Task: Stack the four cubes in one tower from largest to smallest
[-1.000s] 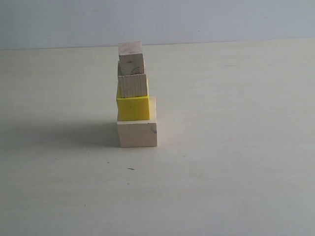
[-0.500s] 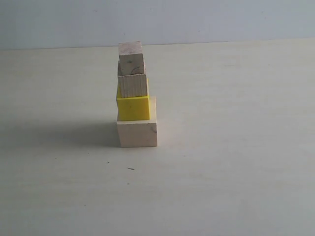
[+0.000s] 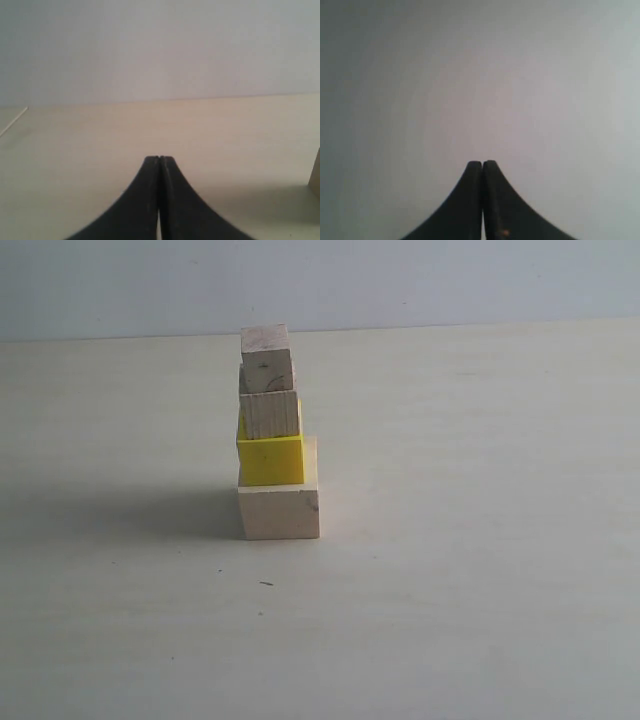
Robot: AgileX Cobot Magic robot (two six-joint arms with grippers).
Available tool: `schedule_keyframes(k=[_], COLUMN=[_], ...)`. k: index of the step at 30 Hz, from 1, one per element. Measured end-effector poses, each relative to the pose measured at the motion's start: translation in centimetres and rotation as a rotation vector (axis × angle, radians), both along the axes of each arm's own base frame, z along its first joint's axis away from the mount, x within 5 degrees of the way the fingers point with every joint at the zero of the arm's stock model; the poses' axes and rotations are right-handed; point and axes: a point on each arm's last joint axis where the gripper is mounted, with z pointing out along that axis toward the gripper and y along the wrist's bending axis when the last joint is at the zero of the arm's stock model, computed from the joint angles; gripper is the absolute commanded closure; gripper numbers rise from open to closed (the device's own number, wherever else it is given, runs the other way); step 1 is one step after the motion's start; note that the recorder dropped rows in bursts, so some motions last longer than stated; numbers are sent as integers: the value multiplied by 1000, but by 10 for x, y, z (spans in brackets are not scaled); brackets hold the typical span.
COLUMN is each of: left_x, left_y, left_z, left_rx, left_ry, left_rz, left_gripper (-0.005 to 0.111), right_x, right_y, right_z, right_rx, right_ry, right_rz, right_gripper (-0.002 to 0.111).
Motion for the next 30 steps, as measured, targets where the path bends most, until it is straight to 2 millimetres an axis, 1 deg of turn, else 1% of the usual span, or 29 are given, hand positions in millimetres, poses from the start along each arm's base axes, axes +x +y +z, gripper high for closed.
schedule_keyframes(k=[2,5,8,30], left_x=[2,3,4,4], left_y=[1,3,4,5], left_z=[-13,-27,-35,-36], left_rx=[-27,-59,-81,-93], left_ry=[42,87,110,112], left_rz=[16,42,63,74], left_gripper=[107,107,107,107], right_x=[0,0,0,0], right_y=[0,0,0,0], right_z=[0,0,0,0], right_rx=[0,0,0,0], right_ry=[0,0,0,0], right_rz=[0,0,0,0], right_gripper=[108,108,108,108])
